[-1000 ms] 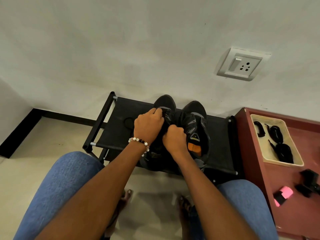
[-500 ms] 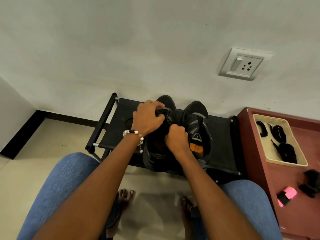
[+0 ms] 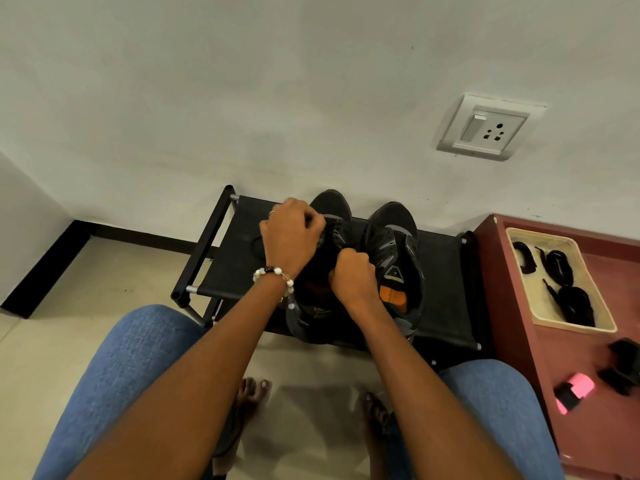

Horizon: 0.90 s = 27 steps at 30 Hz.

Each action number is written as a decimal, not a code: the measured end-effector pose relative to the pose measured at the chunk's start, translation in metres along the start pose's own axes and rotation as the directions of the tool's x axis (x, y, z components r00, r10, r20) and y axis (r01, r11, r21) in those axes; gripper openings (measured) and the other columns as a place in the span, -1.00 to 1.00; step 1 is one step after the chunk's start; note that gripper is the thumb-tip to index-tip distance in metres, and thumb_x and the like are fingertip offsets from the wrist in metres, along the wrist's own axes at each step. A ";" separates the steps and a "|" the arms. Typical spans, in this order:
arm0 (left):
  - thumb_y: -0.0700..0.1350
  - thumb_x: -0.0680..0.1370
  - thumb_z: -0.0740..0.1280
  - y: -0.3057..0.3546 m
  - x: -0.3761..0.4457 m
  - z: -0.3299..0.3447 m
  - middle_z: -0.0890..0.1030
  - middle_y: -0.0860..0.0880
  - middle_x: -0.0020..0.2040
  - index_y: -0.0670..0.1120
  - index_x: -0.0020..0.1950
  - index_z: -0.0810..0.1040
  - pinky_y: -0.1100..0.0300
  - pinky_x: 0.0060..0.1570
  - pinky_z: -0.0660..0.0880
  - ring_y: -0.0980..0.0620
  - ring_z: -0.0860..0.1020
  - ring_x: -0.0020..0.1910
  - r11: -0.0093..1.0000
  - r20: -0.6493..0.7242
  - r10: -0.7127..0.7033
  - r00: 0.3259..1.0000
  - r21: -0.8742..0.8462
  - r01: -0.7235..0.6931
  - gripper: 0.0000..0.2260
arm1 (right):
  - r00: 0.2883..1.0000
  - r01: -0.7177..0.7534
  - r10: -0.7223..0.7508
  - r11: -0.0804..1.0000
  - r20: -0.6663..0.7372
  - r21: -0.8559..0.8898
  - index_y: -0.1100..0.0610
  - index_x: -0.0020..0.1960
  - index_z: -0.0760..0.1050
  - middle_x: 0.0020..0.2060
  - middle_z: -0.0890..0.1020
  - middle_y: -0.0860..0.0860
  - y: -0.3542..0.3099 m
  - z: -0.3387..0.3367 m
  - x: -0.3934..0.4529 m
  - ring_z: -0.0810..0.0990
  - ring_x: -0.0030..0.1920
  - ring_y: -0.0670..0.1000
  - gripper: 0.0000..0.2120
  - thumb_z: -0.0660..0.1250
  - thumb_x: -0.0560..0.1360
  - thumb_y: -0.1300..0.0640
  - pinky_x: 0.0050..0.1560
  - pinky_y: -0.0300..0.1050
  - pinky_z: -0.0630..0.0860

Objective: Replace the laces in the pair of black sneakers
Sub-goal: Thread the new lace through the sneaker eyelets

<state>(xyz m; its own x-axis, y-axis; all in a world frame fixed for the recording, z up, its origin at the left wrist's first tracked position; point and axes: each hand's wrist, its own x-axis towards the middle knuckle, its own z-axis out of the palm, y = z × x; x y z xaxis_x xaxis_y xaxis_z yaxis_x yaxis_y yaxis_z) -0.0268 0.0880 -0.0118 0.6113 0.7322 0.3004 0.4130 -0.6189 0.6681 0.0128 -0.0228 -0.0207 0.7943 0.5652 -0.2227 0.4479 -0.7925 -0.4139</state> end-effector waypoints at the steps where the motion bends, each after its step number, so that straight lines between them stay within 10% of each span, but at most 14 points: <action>1: -0.10 0.50 0.33 0.002 0.004 -0.006 0.60 0.01 -0.24 -0.12 -0.25 0.61 0.08 -0.12 0.49 0.04 0.54 -0.22 0.960 -0.001 -0.148 0.989 -0.238 0.144 -0.83 | 1.000 -0.005 0.005 1.000 0.000 0.000 0.36 0.17 0.44 0.11 0.55 0.28 0.000 0.000 0.000 0.55 0.11 0.32 -0.77 0.23 0.58 0.23 -0.01 0.07 0.51; 5: -0.21 0.54 0.24 0.007 0.010 -0.020 0.63 -0.12 -0.26 -0.23 -0.15 0.57 0.21 -0.25 0.53 0.03 0.60 -0.30 0.480 0.271 -0.411 0.870 -0.747 0.459 -0.84 | 1.000 -0.019 0.019 1.000 0.008 0.010 0.36 0.18 0.43 0.12 0.53 0.28 -0.002 -0.001 -0.001 0.54 0.12 0.32 -0.76 0.23 0.58 0.23 0.00 0.06 0.52; 11: -0.15 0.47 0.35 0.007 0.000 -0.012 0.59 0.03 -0.22 -0.06 0.06 0.53 0.29 -0.16 0.48 0.10 0.56 -0.23 0.960 0.334 -0.011 0.942 -0.260 0.104 -0.82 | 1.000 -0.005 0.005 1.000 0.006 0.022 0.34 0.15 0.45 0.11 0.53 0.28 -0.001 -0.004 -0.003 0.53 0.12 0.32 -0.79 0.19 0.59 0.24 -0.01 0.09 0.50; 16: 0.02 0.52 0.34 0.008 0.000 -0.012 0.49 0.01 0.11 0.08 0.23 0.55 -0.03 0.19 0.34 -0.01 0.51 0.10 0.886 0.482 0.151 0.863 0.321 -0.335 -0.72 | 1.000 -0.004 0.004 1.000 0.000 0.011 0.33 0.18 0.44 0.11 0.55 0.26 -0.002 -0.003 -0.002 0.55 0.11 0.30 -0.78 0.17 0.61 0.23 -0.03 0.06 0.51; 22: 0.09 0.56 0.29 0.004 -0.004 -0.010 0.50 0.04 0.00 0.09 0.12 0.65 0.07 0.06 0.32 0.02 0.50 0.03 0.883 0.373 0.232 0.898 0.307 -0.356 -0.79 | 1.000 -0.001 0.001 1.000 -0.002 0.002 0.33 0.21 0.43 0.13 0.53 0.27 -0.002 -0.003 -0.003 0.53 0.14 0.31 -0.76 0.17 0.61 0.22 -0.01 0.05 0.49; 27: -0.05 0.44 0.48 0.002 -0.001 -0.006 0.61 0.09 -0.14 0.02 -0.08 0.72 -0.02 0.09 0.51 0.06 0.58 -0.03 0.996 0.244 0.018 0.969 -0.087 0.003 -0.91 | 1.000 -0.016 0.015 1.000 -0.016 -0.009 0.35 0.21 0.42 0.12 0.54 0.27 -0.002 -0.002 -0.004 0.54 0.13 0.31 -0.75 0.19 0.60 0.23 -0.03 0.05 0.51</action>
<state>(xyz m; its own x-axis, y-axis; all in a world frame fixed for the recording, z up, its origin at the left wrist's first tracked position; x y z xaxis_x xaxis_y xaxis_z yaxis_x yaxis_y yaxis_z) -0.0307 0.0878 -0.0073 0.7652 0.6290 0.1371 0.3548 -0.5897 0.7255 0.0096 -0.0236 -0.0176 0.8077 0.5491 -0.2147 0.4393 -0.8034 -0.4019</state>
